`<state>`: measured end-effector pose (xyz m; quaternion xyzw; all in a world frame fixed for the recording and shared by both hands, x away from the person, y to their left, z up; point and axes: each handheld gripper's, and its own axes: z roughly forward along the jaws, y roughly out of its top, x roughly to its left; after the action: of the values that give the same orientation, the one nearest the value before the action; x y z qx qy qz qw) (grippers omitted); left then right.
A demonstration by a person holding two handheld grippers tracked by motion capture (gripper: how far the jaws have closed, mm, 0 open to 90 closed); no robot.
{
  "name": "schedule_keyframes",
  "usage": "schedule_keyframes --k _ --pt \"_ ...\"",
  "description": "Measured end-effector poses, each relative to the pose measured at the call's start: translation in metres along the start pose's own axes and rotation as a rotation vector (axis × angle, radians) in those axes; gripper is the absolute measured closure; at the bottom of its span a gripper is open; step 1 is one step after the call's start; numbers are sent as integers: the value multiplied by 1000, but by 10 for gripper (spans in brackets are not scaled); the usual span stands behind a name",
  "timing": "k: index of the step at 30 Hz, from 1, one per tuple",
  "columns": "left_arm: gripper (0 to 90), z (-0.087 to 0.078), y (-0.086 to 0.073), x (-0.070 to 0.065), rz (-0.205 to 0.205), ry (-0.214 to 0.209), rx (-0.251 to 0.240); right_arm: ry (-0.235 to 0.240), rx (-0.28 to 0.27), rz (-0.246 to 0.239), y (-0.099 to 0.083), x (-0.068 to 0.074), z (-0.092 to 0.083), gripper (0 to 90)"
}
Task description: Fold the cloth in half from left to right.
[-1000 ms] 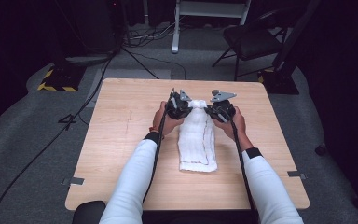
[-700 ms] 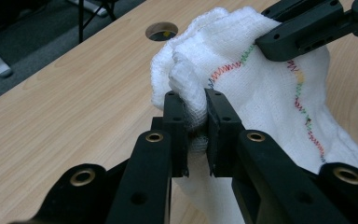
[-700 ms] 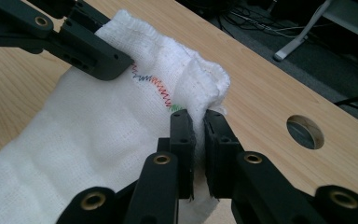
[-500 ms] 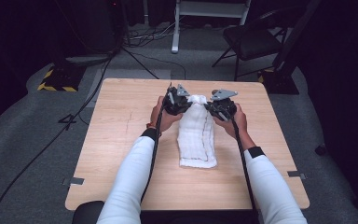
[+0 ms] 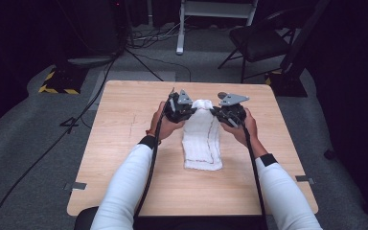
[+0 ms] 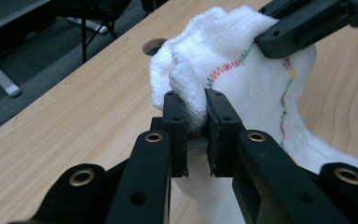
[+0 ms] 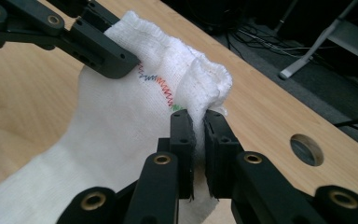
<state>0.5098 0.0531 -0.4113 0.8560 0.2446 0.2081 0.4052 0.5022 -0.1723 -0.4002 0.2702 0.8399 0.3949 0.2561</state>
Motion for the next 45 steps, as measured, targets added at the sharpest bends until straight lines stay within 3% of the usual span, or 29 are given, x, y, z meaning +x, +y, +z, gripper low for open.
schedule_keyframes --k 4,7,17,24,29,33,40,45 --pt "795 -6 -10 -9 20 -32 -7 33 3 -14 -8 9 -4 833" --pt "788 -10 -19 -13 10 -69 -26 60 -1 -10 -15 12 -8 833" --pt "746 -16 -38 -29 1 -136 -62 115 -4 -6 -35 21 -19 832" --pt "748 -23 -42 -37 16 -153 -70 160 -15 -7 -48 28 -26 832" --pt "748 -27 -46 -42 -1 -197 -88 177 -21 -13 -56 33 -34 831" --pt "759 -30 -48 -47 50 -224 -58 186 -18 -32 -59 39 -39 831" --pt "760 -36 -53 -59 114 -229 -26 220 -15 -49 -65 46 -45 829" --pt "770 -32 -61 -67 142 -239 21 251 9 -65 -74 53 -43 825"
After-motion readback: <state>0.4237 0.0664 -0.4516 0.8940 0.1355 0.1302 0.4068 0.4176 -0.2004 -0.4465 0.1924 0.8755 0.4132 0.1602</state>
